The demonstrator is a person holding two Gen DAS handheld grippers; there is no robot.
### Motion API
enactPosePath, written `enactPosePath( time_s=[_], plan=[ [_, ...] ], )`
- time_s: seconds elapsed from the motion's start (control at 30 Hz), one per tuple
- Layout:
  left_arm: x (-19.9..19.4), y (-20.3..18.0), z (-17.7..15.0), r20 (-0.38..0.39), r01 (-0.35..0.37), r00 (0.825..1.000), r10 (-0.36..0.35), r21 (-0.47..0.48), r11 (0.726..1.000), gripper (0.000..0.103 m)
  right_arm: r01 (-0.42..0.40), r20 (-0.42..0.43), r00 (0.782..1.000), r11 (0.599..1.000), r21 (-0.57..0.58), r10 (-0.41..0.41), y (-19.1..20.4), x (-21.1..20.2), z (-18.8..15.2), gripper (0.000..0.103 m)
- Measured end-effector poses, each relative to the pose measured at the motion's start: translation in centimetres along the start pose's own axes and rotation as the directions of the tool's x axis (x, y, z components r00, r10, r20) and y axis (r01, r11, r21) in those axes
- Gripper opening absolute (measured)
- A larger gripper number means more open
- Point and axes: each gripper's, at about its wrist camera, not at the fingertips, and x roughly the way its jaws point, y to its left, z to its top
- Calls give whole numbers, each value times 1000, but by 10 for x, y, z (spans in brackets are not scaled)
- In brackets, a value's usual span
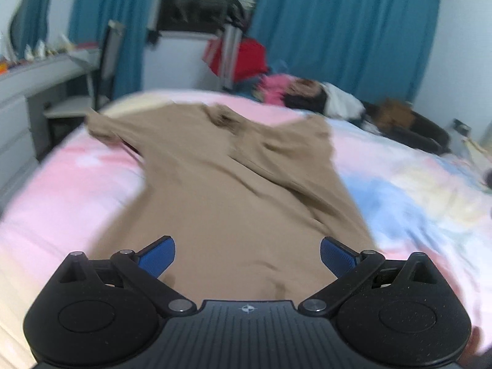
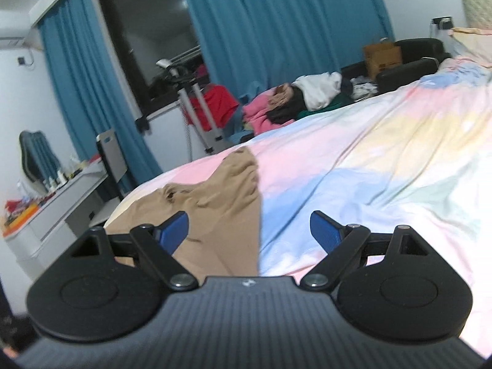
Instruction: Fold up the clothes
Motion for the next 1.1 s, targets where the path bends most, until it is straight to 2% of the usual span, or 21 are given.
enactPosePath(
  time_s=[0.17, 0.27, 0.4, 0.53, 0.67, 0.7, 0.73, 0.87, 0.93, 1.0, 1.1],
  plan=[
    [2, -38, -13, -76, 131, 988, -131, -7, 991, 96, 13, 19, 1000, 1000, 18, -13, -16, 1, 1, 87],
    [4, -62, -20, -111, 202, 973, -201, -3, 979, 91, 26, 26, 999, 999, 26, -27, -23, 2, 2, 87],
    [24, -82, -31, -186, 254, 948, -257, -40, 966, 84, 32, 48, 998, 999, 37, -34, -32, 0, 5, 87],
    [43, -101, -42, -235, 215, 950, -207, 6, 977, 77, 49, 65, 997, 998, 47, -52, -39, -1, 6, 87],
    [59, -116, -53, -260, 172, 954, -150, 61, 983, 69, 56, 44, 997, 996, 76, -59, -46, 3, 4, 87],
    [61, -117, -56, -269, 172, 952, -148, 69, 983, 63, 57, 38, 997, 995, 83, -60, -48, 5, 3, 87],
    [62, -118, -59, -278, 173, 950, -145, 76, 982, 52, 58, 34, 998, 994, 88, -61, -49, 6, 3, 87],
    [65, -117, -64, -281, 176, 949, -144, 91, 980, 34, 57, 30, 998, 994, 90, -60, -49, 7, 2, 87],
    [65, -114, -64, -275, 177, 950, -148, 81, 981, 16, 57, 25, 998, 994, 90, -59, -49, 8, 1, 87],
    [63, -109, -61, -274, 188, 947, -169, 44, 981, 8, 59, 19, 998, 994, 87, -61, -48, 9, 0, 87],
    [58, -100, -56, -271, 211, 940, -209, -21, 977, 4, 62, 12, 998, 994, 85, -64, -47, 10, -1, 87]
  ],
)
